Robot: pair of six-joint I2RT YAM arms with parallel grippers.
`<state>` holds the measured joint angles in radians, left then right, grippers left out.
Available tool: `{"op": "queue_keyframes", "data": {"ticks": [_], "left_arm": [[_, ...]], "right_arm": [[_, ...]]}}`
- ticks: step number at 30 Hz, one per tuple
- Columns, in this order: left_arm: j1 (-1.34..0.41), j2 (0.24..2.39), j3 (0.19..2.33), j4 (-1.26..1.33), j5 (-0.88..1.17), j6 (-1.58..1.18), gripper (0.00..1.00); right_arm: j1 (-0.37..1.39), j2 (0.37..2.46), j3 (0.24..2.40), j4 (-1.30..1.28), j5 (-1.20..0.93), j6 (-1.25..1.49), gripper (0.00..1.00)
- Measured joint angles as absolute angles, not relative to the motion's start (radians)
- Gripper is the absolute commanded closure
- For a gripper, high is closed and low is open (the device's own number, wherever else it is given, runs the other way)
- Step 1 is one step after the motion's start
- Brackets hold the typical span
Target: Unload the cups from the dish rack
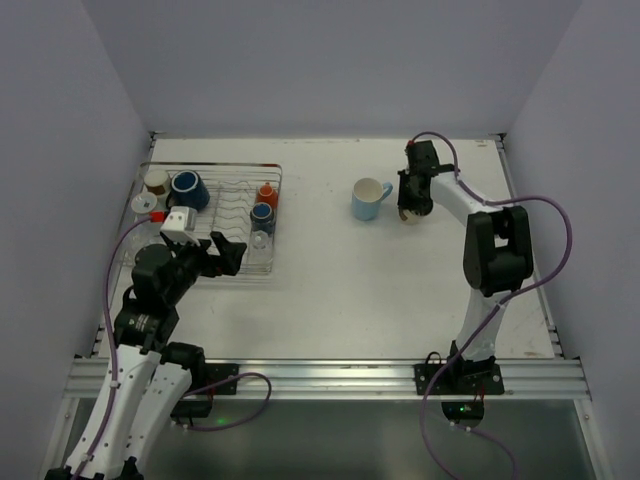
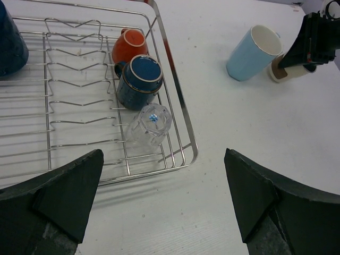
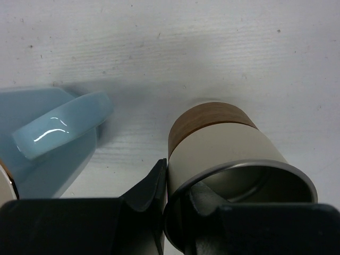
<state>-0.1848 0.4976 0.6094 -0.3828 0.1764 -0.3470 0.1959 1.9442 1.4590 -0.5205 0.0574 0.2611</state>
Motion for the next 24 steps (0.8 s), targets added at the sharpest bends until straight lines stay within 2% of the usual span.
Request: {"op": "queue_keyframes", "data": {"ticks": [2,3,6,9,13,18,24], "left_arm": [[-0.185,0.501,0.609,-0.383,0.175,-0.347,0.00],[-0.185,0.502,0.609,-0.383,0.173,-0.347,0.00],[-0.185,0.509,0.609,-0.383,0.167,-0.347,0.00],[-0.185,0.518,0.609,-0.383,0.155,-0.347,0.00],[-0.185,0.542,0.611,-0.384,0.117,-0.348,0.00],[-0.185,0.627,0.670,-0.395,0.019,-0.368,0.00],[-0.185,0.772,0.799,-0.405,-0.136,-0.400,0.00]], "right_arm": [[0.196,1.953,1.466,-0.522,0.054,0.262,0.74],[0.196,1.958,1.471,-0.522,0.054,0.262,0.66],[0.196,1.961,1.476,-0.522,0.054,0.262,0.57],[0.197,1.954,1.476,-0.521,0.051,0.264,0.53],[0.204,1.894,1.452,-0.516,0.033,0.271,0.39],[0.226,1.640,1.296,-0.445,-0.030,0.297,0.19],[0.347,1.308,1.046,-0.289,-0.129,0.344,0.15]]}}
